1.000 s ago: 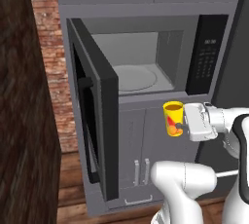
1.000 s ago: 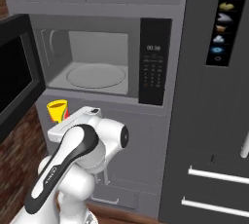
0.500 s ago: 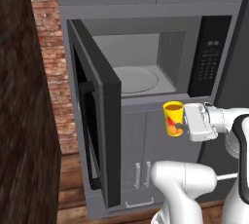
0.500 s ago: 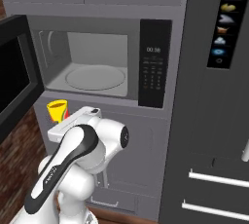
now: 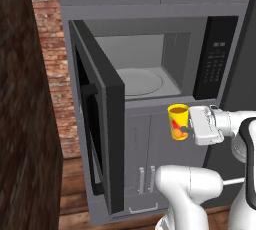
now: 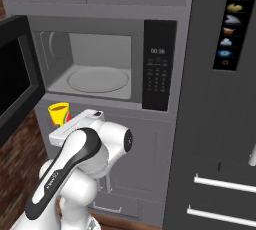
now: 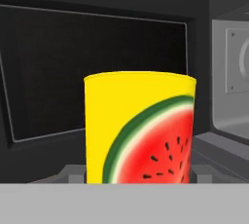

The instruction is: Place the microwavable item in the microwave. Then, close the microwave door and press the start button.

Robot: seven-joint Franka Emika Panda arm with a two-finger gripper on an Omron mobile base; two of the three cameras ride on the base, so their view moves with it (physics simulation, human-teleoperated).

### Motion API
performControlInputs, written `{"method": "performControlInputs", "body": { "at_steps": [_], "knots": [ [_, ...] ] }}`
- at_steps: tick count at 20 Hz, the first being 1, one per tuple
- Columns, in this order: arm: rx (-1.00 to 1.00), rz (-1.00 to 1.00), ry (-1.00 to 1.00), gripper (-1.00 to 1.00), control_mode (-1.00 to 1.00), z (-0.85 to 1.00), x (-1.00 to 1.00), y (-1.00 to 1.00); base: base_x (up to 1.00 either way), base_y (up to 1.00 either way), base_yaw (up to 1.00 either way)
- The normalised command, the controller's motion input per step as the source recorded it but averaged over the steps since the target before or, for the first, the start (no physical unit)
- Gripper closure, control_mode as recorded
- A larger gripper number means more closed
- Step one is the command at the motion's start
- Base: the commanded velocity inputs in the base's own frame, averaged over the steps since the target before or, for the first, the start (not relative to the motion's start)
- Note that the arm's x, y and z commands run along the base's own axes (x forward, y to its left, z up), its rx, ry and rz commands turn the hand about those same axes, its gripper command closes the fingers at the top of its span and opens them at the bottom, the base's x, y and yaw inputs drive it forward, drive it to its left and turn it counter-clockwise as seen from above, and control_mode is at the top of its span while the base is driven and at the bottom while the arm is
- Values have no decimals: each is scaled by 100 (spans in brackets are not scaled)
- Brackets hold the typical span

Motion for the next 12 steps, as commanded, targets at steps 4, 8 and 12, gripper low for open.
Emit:
{"method": "performControlInputs", "body": {
  "at_steps": [4,8,12],
  "knots": [
    [0,0,0,100,-100,0,0,0,0,0,0],
    [0,-1,-11,100,-100,0,26,0,0,0,0],
    [1,-8,-13,100,-100,15,73,0,0,0,0]
  ]
}}
